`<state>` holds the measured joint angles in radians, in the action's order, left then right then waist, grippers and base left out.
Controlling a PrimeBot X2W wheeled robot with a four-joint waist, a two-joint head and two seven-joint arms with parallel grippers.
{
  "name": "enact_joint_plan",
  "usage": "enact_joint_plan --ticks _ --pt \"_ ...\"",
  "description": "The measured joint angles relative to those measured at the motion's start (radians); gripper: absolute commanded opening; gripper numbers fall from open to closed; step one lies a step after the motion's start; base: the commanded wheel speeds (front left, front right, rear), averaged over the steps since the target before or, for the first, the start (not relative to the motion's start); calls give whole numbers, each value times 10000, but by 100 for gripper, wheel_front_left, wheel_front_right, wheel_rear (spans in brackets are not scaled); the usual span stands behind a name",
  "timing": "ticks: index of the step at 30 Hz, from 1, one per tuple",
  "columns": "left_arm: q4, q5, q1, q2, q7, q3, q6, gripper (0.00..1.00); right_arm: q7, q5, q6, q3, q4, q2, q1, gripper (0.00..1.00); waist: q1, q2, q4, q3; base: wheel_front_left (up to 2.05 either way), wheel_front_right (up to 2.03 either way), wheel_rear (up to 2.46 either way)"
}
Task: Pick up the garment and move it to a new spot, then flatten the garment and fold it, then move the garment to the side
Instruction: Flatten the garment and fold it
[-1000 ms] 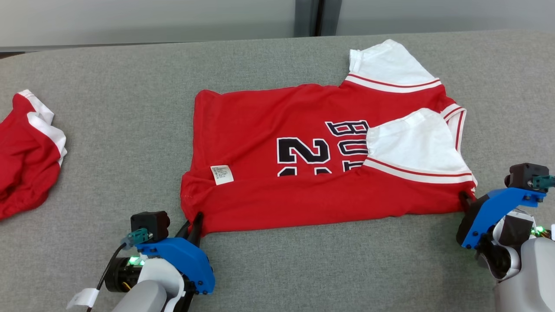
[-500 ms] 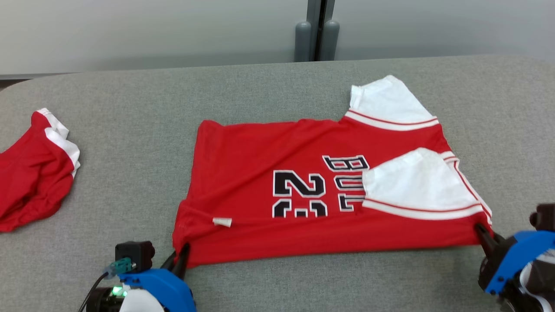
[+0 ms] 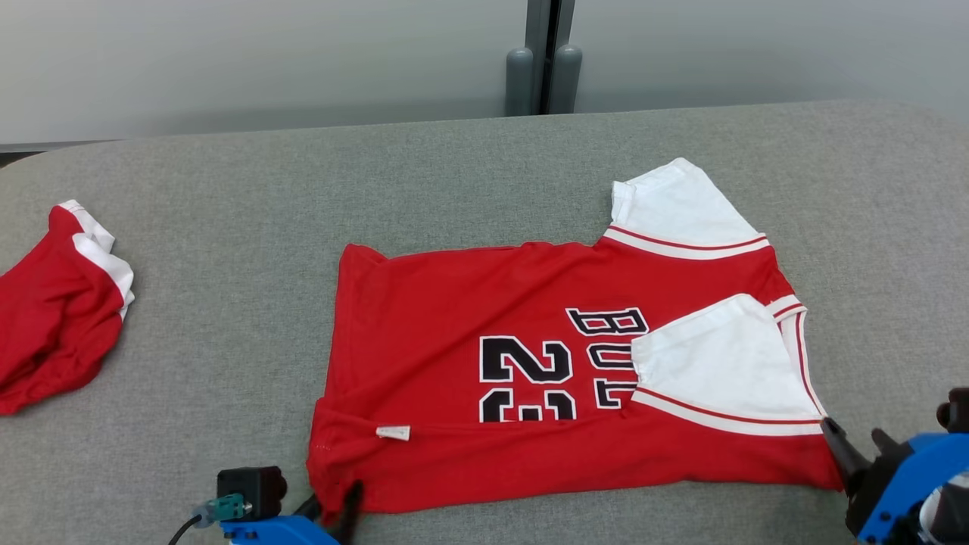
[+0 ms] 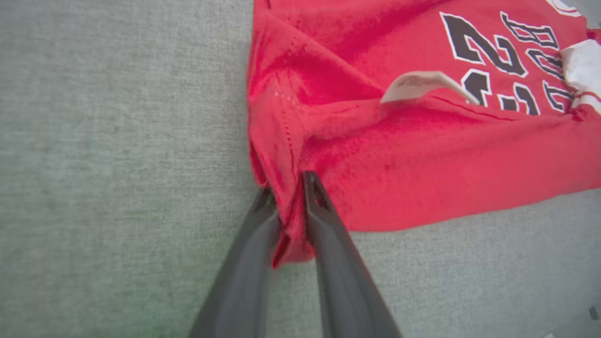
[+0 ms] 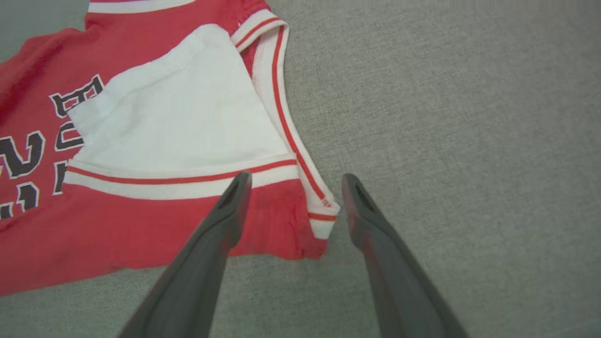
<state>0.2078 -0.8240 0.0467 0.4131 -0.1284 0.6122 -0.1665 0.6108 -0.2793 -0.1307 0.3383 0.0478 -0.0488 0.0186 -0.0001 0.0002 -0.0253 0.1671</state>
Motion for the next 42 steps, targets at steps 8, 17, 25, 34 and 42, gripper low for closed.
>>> enact_joint_plan --ticks 8,17,25,34,42 --pt "-926 12 633 663 -922 27 186 100 504 652 0 -700 -721 -81 1272 100 0 -1 -86 38 0 0 0" --pt "-2021 -447 3357 2146 -3534 -746 462 100 1465 594 0 -2065 -913 -1034 3835 100 1 -1 -299 612 0 0 0" --pt "-1137 -825 5418 2564 -5070 -1252 337 100 1570 372 0 -3074 416 -1028 6066 100 3 0 -836 1673 0 0 0" --pt "-416 -1172 6494 2397 -5860 -1421 140 100 1070 330 0 -3762 2121 -882 7719 100 2 0 -1366 2717 0 0 0" --pt "-290 -953 6859 2615 -6362 -1126 180 100 453 109 0 -4121 2930 -872 8295 100 0 -1 -1633 3146 0 0 0"
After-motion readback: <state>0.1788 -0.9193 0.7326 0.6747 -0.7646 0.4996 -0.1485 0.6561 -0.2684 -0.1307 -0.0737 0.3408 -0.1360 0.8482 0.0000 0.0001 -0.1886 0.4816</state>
